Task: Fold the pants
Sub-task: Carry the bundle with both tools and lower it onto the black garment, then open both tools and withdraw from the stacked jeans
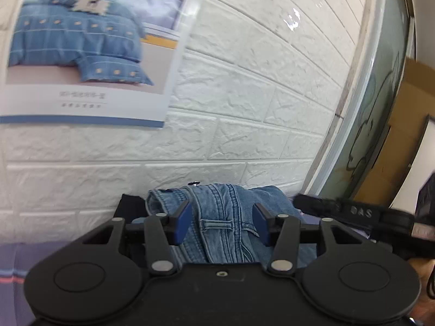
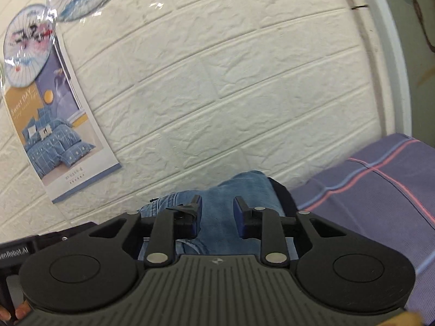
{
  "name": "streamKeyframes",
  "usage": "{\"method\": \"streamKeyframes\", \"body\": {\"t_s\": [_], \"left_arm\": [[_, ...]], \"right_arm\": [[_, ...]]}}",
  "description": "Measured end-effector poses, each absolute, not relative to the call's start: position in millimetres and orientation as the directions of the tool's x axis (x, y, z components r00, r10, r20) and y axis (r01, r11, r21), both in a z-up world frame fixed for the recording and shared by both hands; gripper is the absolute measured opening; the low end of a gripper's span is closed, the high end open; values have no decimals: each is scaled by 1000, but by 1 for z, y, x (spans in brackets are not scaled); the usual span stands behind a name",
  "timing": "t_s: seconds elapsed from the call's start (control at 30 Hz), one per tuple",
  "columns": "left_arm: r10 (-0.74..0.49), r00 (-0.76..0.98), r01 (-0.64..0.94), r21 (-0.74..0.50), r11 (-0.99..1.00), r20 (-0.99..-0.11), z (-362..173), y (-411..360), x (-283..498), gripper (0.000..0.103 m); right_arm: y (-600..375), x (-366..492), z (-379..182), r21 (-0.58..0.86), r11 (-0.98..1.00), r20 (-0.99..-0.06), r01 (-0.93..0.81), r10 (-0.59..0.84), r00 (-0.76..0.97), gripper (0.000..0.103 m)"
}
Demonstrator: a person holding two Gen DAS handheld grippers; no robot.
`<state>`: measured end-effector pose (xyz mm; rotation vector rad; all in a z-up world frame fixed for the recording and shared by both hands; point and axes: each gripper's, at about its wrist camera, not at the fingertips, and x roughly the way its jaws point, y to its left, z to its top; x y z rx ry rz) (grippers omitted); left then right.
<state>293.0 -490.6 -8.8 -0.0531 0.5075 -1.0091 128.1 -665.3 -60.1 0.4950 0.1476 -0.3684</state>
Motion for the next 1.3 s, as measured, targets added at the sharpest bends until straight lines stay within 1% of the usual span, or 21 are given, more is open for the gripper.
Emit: {"method": "streamKeyframes", "body": {"t_s": [0.1, 0.23, 0.3, 0.37, 0.4, 0.47, 0.63, 0.7, 0.73, 0.77, 0.8, 0.83, 0.93, 1.13, 1.23, 1.3], "left_arm": [[-807, 436, 796, -247, 552, -398, -21, -506, 303, 103], [-775, 437, 778, -240, 580, -456, -42, -522, 327, 103], [-770, 436, 775, -240, 584, -467, -53, -526, 335, 103], [-766, 439, 780, -224, 584, -470, -63, -531, 338, 103], [-764, 440, 784, -212, 583, -472, -67, -533, 339, 103], [-759, 447, 787, -197, 585, -474, -73, -536, 340, 103], [-764, 442, 788, -204, 581, -469, -70, -533, 339, 103], [-766, 426, 786, -221, 577, -482, -62, -530, 337, 103], [-774, 408, 787, -242, 567, -485, -55, -526, 336, 103], [-784, 388, 790, -263, 554, -484, -47, -520, 334, 103], [-787, 378, 791, -271, 548, -488, -39, -514, 330, 103], [-778, 381, 788, -265, 555, -500, -30, -509, 326, 103], [-769, 382, 794, -245, 557, -512, -2, -490, 306, 103], [-744, 454, 760, -224, 610, -490, 49, -440, 249, 103], [-706, 470, 732, -213, 647, -530, 65, -419, 220, 103], [-677, 478, 712, -205, 672, -560, 72, -406, 202, 103]], "right_arm": [[-671, 152, -58, 403, 829, -237, 388, -315, 919, 41], [-687, 183, -67, 378, 822, -285, 426, -335, 898, 37], [-696, 195, -74, 375, 820, -311, 433, -329, 892, 29], [-704, 208, -82, 372, 811, -352, 451, -327, 877, 11], [-707, 212, -86, 380, 805, -363, 456, -323, 874, 9], [-712, 217, -93, 405, 790, -366, 460, -321, 873, 0], [-707, 217, -95, 396, 783, -361, 480, -348, 865, 0], [-703, 207, -87, 412, 783, -327, 467, -351, 877, 0], [-700, 200, -83, 425, 787, -302, 447, -342, 890, 17], [-696, 190, -76, 438, 792, -281, 425, -329, 902, 47], [-691, 181, -69, 444, 796, -273, 411, -317, 908, 67], [-684, 171, -60, 434, 799, -271, 415, -324, 906, 103], [-660, 139, -33, 360, 837, -241, 411, -342, 908, 103], [-616, 70, 1, 259, 870, -292, 419, -343, 893, 103], [-594, 40, 9, 235, 865, -331, 444, -358, 873, 103], [-580, 20, 13, 223, 874, -347, 433, -343, 873, 103]]}}
